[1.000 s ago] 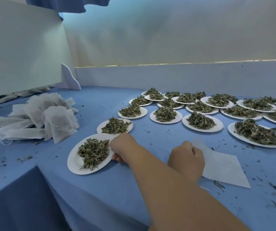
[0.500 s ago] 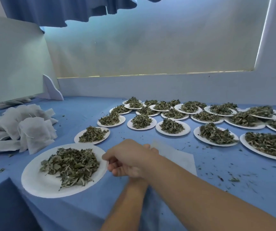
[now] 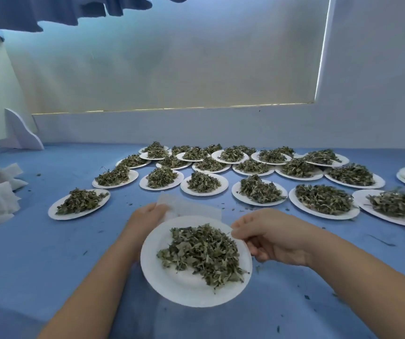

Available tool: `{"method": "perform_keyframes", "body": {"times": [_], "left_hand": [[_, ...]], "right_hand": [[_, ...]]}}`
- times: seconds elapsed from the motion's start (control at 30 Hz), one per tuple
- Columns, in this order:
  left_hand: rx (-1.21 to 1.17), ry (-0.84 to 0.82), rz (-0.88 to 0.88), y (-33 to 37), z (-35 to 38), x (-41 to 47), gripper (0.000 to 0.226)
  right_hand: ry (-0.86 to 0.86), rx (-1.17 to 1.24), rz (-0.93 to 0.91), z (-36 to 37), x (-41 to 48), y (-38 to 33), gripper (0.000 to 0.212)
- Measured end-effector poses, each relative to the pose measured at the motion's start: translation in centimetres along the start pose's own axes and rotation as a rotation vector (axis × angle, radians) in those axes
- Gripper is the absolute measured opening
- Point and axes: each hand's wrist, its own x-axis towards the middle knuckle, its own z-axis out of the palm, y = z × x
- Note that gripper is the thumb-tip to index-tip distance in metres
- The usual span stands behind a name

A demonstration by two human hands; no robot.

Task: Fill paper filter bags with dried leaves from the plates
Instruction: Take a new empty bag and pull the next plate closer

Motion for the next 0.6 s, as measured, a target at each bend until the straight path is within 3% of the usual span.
{"method": "perform_keyframes", "body": {"times": [0.07,0.23,0.43,0.6], "left_hand": [[-0.228,-0.069,-0.036,0.0,0.3,0.6,0.018],[-0.293,-0.036,0.004,1.6,0.2,2.6,0.017],[-0.057,0.144,0.221,4.5,-0.4,3.3,0.022],[0.379,0.327,0.531,6.8,1.1,2.6,0.033]], "right_hand": [[0.048,-0.011,0.025,-2.4,-0.5,0.9,0.010],[0.201,-0.047,0.028,-7.8,-1.2,2.5,0.008],[0.269,-0.220,0.059,-10.9,-1.9,3.9,0.005],[0.306,-0.454,0.089,-11.6,-1.8,3.7,0.009]]}}
